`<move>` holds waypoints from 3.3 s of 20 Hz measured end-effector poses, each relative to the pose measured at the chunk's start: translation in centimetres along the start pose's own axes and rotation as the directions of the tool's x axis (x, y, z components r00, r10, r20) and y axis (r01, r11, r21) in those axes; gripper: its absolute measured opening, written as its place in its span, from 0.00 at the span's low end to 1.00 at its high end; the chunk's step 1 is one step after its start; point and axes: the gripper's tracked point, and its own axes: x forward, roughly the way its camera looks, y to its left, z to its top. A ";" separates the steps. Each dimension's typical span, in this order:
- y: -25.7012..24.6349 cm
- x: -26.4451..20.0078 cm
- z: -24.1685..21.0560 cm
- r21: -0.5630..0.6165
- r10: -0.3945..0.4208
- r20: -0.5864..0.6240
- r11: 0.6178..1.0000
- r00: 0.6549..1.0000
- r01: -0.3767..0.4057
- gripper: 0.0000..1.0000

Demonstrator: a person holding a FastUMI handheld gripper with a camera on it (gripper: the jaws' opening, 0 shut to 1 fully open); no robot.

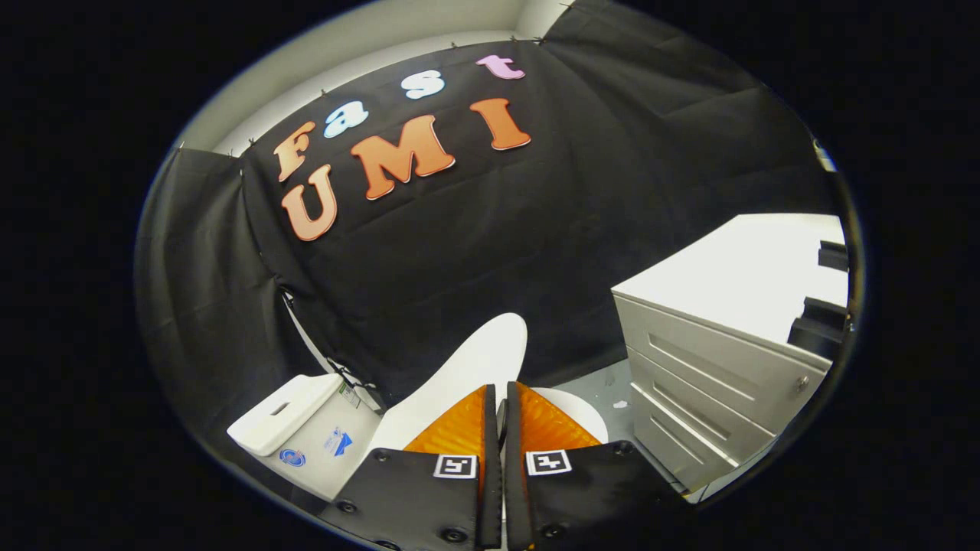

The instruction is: Open the toilet lid.

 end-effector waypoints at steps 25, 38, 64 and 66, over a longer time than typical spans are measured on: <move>18.0 1.0 6.8 -0.253 0.208 -0.017 0.945 0.978 -0.205 0.15; 31.2 0.4 7.7 -0.313 0.328 -0.021 0.895 0.944 -0.318 0.15; 53.7 -0.7 -1.0 -0.308 0.519 -0.167 0.780 0.838 -0.544 0.15; 53.8 -0.6 -1.1 -0.283 0.520 -0.172 0.787 0.836 -0.548 0.15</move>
